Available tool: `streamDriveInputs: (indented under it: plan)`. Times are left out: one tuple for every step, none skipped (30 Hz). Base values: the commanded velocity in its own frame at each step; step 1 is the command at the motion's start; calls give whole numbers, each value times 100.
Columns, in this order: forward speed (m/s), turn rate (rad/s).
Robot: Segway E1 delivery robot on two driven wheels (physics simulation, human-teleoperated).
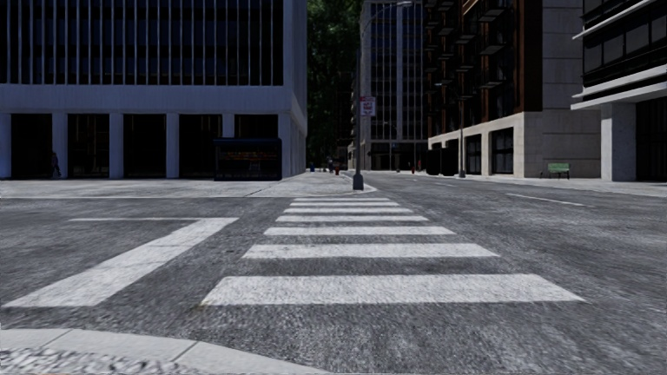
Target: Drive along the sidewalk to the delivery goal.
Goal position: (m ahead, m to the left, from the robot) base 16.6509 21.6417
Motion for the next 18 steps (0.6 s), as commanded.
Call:
streamDriveInputs:
  plan:
    - [200,0]
    - [200,0]
    - [200,0]
    - [200,0]
    - [200,0]
    - [200,0]
    - [200,0]
    - [200,0]
    - [200,0]
    - [200,0]
    - [200,0]
    - [200,0]
    - [200,0]
    - [200,0]
    - [200,0]
    - [200,0]
    - [200,0]
    - [200,0]
